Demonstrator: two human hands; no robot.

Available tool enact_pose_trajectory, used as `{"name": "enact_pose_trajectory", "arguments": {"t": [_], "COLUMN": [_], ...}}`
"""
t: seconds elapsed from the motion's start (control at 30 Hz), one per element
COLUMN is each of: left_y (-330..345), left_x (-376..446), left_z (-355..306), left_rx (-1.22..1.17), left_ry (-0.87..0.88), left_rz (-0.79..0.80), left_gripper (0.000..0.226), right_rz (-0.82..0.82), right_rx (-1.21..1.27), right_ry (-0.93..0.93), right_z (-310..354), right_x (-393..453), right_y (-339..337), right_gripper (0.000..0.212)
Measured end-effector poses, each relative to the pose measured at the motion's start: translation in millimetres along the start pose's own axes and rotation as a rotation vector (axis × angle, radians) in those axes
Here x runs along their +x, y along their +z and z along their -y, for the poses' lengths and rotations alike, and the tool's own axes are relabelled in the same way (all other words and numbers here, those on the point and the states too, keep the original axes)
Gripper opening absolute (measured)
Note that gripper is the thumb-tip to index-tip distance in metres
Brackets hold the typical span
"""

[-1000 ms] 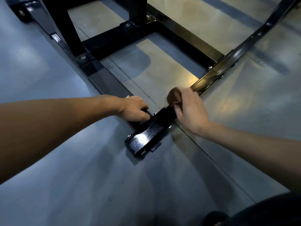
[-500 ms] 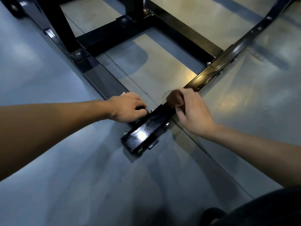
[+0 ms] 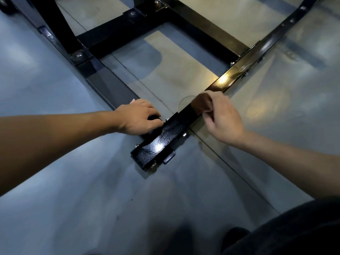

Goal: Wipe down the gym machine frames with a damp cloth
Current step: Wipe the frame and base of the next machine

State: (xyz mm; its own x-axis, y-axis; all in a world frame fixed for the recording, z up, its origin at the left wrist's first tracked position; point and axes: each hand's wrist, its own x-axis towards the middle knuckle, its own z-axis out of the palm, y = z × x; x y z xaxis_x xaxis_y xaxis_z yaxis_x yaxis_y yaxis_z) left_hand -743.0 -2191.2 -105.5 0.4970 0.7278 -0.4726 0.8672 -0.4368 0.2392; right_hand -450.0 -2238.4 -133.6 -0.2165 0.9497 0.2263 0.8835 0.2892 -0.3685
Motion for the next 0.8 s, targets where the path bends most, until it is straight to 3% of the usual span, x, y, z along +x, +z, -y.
{"name": "enact_pose_trajectory", "arguments": {"t": [0.17, 0.27, 0.43, 0.53, 0.6, 0.67, 0.8], "left_y": [4.6, 9.3, 20.5, 25.3, 21.2, 14.4, 1.7], "left_x": [0.0, 4.3, 14.7, 24.4, 32.5, 45.2, 71.6], "left_z": [-5.6, -20.9, -54.9, -70.5, -79.7, -87.1, -95.4], "left_rx": [-0.004, -0.059, -0.18, -0.252, -0.298, -0.352, -0.412], "left_ry": [-0.014, -0.055, -0.15, -0.166, -0.165, -0.142, -0.137], "left_rz": [-0.029, -0.032, -0.083, -0.132, -0.156, -0.179, -0.205], "left_gripper": [0.077, 0.085, 0.084, 0.073, 0.082, 0.092, 0.1], "right_rz": [-0.139, -0.135, 0.058, -0.016, -0.092, -0.13, -0.048], "right_rx": [0.012, 0.024, 0.052, 0.009, 0.041, 0.04, -0.015], "right_ry": [0.336, 0.24, -0.056, 0.057, 0.254, 0.336, 0.07], "right_z": [-39.5, -16.6, -3.6, -42.0, -60.1, -57.1, -43.7], "right_x": [47.0, 51.7, 7.5, 34.6, 63.4, 78.4, 45.9], "right_y": [-12.0, -3.7, -6.2, -14.3, -16.6, -14.6, -8.1], "right_gripper": [0.056, 0.054, 0.056, 0.056, 0.057, 0.058, 0.057]}}
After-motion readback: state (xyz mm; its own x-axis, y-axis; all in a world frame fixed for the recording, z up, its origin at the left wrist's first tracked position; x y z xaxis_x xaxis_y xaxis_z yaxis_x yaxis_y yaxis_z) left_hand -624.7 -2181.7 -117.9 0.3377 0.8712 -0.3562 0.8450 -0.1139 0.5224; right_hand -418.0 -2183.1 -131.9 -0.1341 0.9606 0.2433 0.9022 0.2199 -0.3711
